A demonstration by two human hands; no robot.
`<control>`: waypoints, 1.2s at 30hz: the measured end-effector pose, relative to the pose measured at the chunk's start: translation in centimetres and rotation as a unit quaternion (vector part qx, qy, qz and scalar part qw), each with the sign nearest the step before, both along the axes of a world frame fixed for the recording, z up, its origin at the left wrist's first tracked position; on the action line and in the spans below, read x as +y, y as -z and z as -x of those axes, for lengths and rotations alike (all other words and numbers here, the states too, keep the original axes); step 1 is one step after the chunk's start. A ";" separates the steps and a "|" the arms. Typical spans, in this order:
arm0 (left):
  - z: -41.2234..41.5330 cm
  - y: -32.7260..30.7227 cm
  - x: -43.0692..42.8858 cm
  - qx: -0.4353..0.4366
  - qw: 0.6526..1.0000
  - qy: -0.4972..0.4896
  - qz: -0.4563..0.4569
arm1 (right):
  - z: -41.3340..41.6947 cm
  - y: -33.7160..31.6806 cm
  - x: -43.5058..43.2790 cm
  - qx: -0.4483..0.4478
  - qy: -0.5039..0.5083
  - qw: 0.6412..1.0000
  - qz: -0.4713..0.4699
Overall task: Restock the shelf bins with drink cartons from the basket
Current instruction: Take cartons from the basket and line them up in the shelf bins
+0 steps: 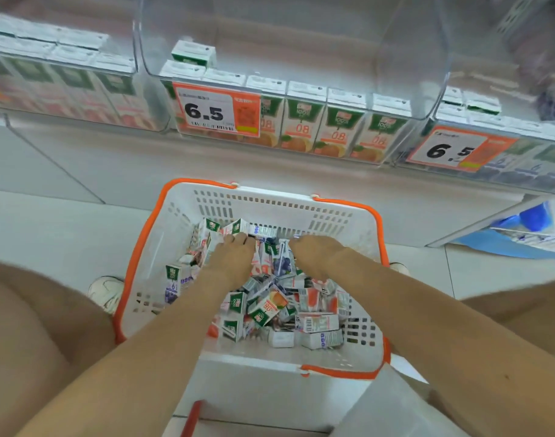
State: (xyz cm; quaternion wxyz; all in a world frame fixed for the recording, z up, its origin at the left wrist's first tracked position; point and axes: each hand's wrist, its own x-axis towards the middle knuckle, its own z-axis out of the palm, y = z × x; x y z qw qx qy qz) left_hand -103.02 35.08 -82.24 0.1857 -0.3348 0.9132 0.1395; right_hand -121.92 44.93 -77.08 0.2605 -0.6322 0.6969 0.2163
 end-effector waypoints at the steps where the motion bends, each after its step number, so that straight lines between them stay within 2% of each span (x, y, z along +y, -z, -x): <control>1: -0.1 0.4 0.0 -0.003 1.000 -0.007 0.005 | -0.2 0.7 -0.2 -0.006 -0.003 1.000 0.002; 5: -0.5 1.2 -0.1 -0.011 1.000 -0.017 0.010 | -1.4 3.9 -0.8 -0.027 -0.017 0.999 0.004; 8: -0.9 1.7 0.2 -0.008 1.000 -0.007 0.006 | -2.4 5.3 -0.5 -0.012 -0.021 1.000 -0.019; 12: -1.5 1.7 -0.1 0.036 0.998 -0.031 -0.051 | -2.9 5.9 0.0 0.030 -0.034 0.999 0.023; 17: -1.8 1.2 -0.2 0.056 0.989 -0.064 -0.120 | -2.6 6.8 0.4 0.038 0.008 0.999 0.036; 21: -1.9 1.2 -0.1 0.078 0.982 -0.090 -0.146 | -1.8 6.6 0.1 0.004 0.002 0.999 0.039; 25: -1.9 0.8 -0.1 0.092 0.979 -0.096 -0.153 | -1.2 6.2 -0.6 -0.056 0.089 0.990 0.097; 30: -1.7 0.7 -0.3 0.098 0.973 -0.117 -0.175 | -1.0 5.8 -0.6 -0.110 0.135 0.978 0.111; 32: -1.5 0.5 -0.3 0.102 0.970 -0.119 -0.185 | -1.1 5.5 -0.1 -0.133 0.136 0.978 0.084; 34: -1.4 0.1 -0.4 0.107 0.968 -0.120 -0.191 | -1.1 5.4 0.5 -0.120 0.117 0.985 0.039; 36: -1.3 -0.4 -0.3 0.120 0.968 -0.115 -0.188 | -1.3 5.0 1.0 -0.114 0.119 0.986 0.038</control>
